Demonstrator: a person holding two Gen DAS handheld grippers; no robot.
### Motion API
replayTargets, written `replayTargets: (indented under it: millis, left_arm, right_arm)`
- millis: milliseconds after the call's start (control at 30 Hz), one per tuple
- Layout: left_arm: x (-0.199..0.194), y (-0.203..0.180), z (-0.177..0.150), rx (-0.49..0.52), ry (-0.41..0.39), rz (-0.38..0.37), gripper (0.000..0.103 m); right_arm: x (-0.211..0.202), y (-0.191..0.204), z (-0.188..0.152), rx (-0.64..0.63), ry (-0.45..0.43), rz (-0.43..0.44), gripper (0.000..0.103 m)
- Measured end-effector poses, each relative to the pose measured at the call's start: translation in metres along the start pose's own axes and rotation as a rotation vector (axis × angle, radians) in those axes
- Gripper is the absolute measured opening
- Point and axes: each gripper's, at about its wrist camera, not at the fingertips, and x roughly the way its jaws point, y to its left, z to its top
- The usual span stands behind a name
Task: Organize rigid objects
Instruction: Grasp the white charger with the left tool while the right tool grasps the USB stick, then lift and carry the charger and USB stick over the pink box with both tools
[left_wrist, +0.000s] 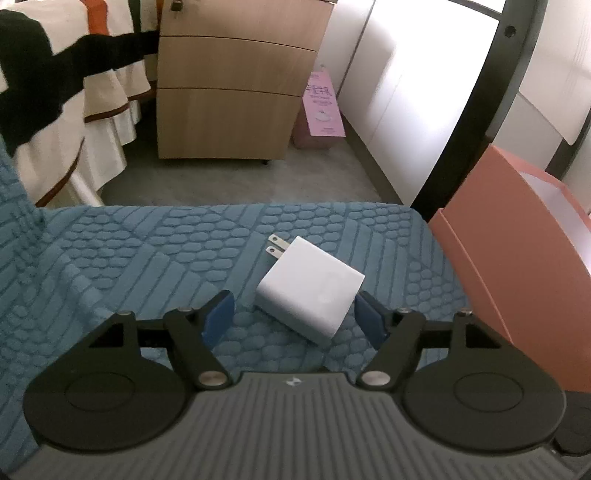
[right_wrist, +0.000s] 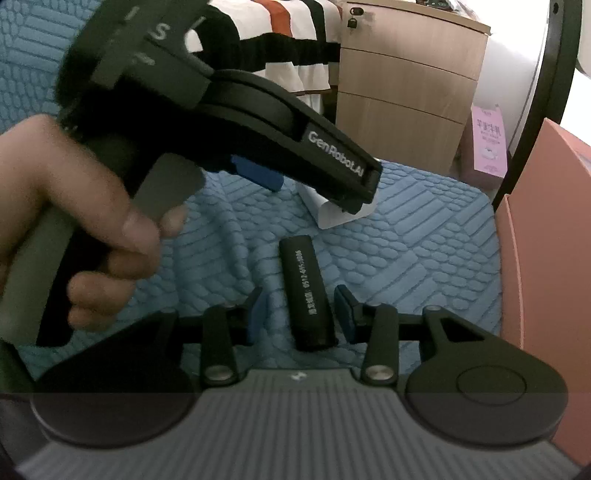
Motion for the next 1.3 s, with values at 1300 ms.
replayTargets:
  millis: [1300]
  left_arm:
    - [-0.083,0.009,-0.061,-0.222,-0.006,0.087,0.059]
  right_arm:
    - [-0.045,0.003,-0.016,0.084,-0.004,-0.037,0.02]
